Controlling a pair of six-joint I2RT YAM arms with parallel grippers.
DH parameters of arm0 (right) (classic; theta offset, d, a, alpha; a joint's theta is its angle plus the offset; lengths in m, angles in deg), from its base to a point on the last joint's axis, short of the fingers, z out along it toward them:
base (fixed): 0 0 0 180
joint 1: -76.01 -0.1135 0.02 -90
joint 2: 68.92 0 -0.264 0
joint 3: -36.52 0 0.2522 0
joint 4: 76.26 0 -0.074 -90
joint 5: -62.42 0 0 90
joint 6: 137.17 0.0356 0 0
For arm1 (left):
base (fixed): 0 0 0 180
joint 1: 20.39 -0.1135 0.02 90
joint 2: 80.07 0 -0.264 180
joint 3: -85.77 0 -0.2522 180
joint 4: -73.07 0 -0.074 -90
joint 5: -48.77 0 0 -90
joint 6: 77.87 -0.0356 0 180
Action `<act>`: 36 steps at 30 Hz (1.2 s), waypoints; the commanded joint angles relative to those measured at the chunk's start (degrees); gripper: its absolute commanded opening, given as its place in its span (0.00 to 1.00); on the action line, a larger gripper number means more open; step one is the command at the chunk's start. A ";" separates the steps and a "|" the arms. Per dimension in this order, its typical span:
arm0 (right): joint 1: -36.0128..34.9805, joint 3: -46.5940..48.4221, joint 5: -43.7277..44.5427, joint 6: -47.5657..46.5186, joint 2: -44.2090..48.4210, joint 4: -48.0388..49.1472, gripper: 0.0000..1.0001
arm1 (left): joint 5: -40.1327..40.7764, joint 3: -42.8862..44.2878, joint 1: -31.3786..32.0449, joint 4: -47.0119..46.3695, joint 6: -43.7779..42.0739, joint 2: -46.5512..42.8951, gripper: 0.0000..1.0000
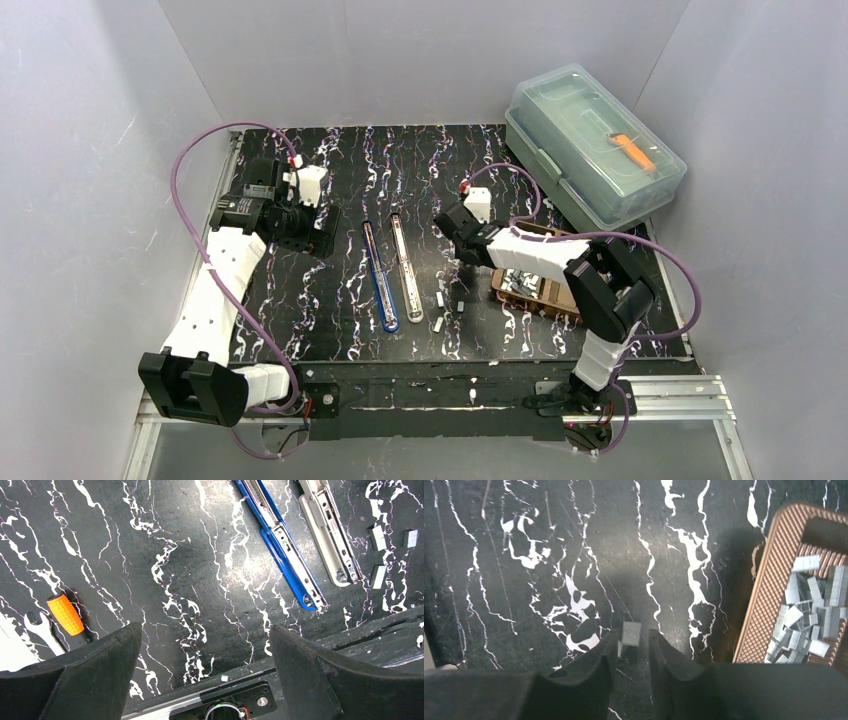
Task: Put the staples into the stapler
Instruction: Place the staple at the center of the board, then pick up the staple from the center of the board.
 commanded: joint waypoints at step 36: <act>-16.48 -3.33 -7.37 7.98 2.40 -0.42 0.43 | -0.56 1.62 -0.12 2.08 -1.14 -1.33 0.98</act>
